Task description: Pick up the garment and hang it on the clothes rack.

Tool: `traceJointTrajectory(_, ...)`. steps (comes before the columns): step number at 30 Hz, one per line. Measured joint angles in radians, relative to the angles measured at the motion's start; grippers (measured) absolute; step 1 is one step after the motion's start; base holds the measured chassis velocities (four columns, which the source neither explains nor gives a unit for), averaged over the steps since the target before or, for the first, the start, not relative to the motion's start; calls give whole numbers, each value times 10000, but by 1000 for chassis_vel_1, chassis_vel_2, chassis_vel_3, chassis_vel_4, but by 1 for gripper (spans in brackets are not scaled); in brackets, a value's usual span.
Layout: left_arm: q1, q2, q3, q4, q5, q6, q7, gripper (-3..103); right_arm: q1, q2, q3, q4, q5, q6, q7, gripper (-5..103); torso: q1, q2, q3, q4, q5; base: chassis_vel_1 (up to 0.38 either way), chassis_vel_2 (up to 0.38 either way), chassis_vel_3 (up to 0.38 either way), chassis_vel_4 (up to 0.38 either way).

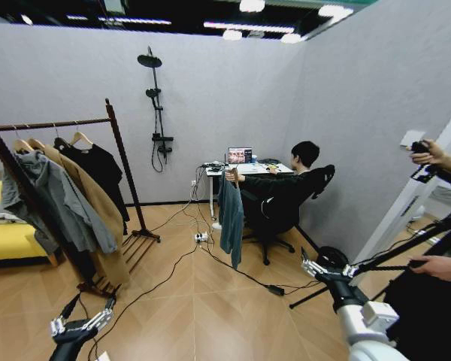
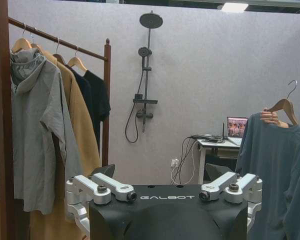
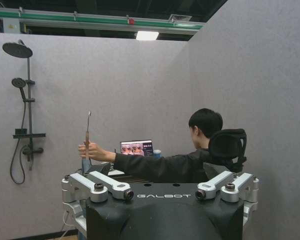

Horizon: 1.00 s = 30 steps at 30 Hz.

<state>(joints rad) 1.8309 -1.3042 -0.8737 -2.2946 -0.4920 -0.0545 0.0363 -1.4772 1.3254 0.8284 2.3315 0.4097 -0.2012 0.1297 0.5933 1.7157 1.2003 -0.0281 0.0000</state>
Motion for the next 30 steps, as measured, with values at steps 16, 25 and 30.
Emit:
traceJointTrajectory(16,1,0,0,0,0,0,0,100,26,-66,-174,-183,-184,226,-1017,100,-3,3,0,-3,0,-41,42,51,-40)
traceJointTrajectory(25,0,0,0,0,0,0,0,100,22,-64,-204,-202,-208,439,-1278,100,-1,2,0,-4,-2,-215,215,216,-209)
traceJointTrajectory(30,0,0,0,0,0,0,0,100,45,-81,-235,-271,-206,645,-1512,100,-1,1,-1,-2,-5,-286,287,274,-291)
